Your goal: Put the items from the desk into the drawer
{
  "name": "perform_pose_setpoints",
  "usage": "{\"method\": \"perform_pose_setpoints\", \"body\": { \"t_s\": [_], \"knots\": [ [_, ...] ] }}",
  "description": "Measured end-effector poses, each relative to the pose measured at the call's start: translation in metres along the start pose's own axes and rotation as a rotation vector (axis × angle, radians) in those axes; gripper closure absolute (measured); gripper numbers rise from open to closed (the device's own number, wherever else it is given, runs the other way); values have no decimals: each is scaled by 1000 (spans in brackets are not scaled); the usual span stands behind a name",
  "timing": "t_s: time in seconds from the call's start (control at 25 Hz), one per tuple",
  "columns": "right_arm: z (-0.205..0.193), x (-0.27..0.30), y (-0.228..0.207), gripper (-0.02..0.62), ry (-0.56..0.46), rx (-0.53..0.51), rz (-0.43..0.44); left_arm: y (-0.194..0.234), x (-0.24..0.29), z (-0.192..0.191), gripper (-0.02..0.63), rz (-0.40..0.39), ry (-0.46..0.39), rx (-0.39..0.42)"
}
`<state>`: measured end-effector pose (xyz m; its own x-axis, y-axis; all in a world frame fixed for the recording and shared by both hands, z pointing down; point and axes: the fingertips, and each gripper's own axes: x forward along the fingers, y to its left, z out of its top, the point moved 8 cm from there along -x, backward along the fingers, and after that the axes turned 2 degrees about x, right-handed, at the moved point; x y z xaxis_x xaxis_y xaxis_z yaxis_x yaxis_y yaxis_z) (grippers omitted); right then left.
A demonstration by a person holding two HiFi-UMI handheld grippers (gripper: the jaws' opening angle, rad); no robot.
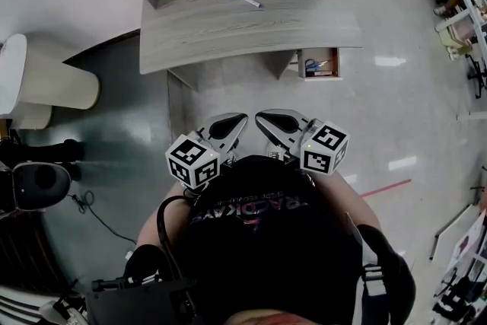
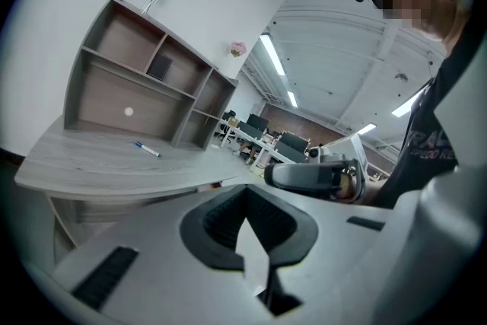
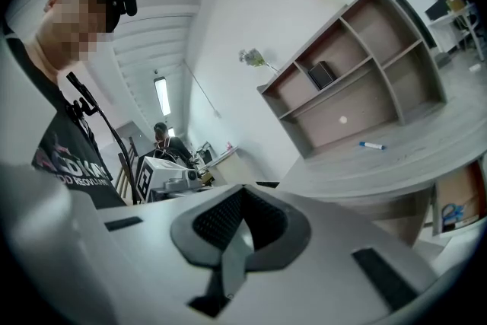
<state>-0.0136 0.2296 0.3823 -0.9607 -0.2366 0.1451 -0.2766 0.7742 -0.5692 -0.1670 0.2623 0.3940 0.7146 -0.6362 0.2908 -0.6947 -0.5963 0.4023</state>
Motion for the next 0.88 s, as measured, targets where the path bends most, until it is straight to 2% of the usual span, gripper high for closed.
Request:
{"method": "perform_pose_setpoints", "body": {
  "t_s": [0.4,0.72,0.88],
  "knots": [
    [-5,14,11,578,0,15,-27,6,-18,0,595,-2,8,32],
    [-5,28,23,578,-4,-6,-92,25,-37,6,595,0,-16,20],
    [-5,35,24,578,-28,-10,-135,36,-43,14,595,-13,-31,49]
  ]
}}
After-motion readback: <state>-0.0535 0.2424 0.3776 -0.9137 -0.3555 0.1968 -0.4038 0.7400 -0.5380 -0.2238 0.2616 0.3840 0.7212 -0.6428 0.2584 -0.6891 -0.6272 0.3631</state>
